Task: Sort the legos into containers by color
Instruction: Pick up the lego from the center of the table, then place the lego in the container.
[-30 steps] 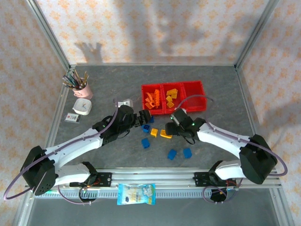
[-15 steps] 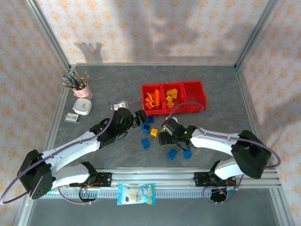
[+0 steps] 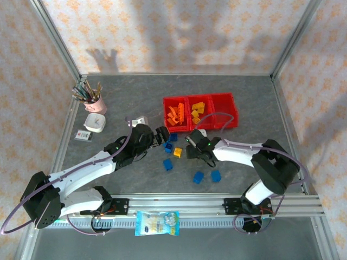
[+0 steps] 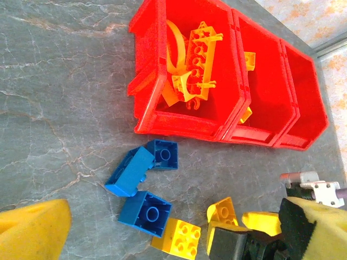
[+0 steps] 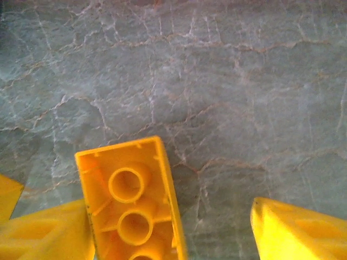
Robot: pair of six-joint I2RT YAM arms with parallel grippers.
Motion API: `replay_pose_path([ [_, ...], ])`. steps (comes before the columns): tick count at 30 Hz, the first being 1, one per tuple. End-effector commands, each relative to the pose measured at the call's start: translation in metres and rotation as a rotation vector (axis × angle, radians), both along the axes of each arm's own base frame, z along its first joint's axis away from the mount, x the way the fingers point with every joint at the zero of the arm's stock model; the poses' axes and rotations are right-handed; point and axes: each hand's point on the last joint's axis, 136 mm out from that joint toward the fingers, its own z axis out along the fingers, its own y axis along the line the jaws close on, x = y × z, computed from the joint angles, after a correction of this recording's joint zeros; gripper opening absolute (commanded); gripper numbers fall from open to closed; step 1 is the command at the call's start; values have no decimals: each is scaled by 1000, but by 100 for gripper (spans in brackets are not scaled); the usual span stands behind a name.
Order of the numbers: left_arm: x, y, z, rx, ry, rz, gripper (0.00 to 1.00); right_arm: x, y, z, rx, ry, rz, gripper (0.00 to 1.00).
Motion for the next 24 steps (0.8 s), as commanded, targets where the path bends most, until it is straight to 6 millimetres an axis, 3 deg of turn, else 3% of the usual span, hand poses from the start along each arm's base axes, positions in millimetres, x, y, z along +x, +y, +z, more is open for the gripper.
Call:
replay_pose_path([
  [1, 3, 6, 4, 41, -10, 23, 99, 10, 4, 1, -20, -15, 2, 65],
  [9, 6, 4, 0, 55, -4, 16, 99, 10, 7, 4, 3, -11, 3, 45],
  [14, 9, 0, 5, 58, -13, 2, 99, 14, 8, 16, 37, -28, -5, 35],
  [20, 16, -3, 15, 73, -37, -10, 99, 39, 1, 63, 68, -114, -44, 31],
  [24, 25, -3, 25, 74, -62, -15, 99, 76, -14, 98, 78, -197, -105, 32],
])
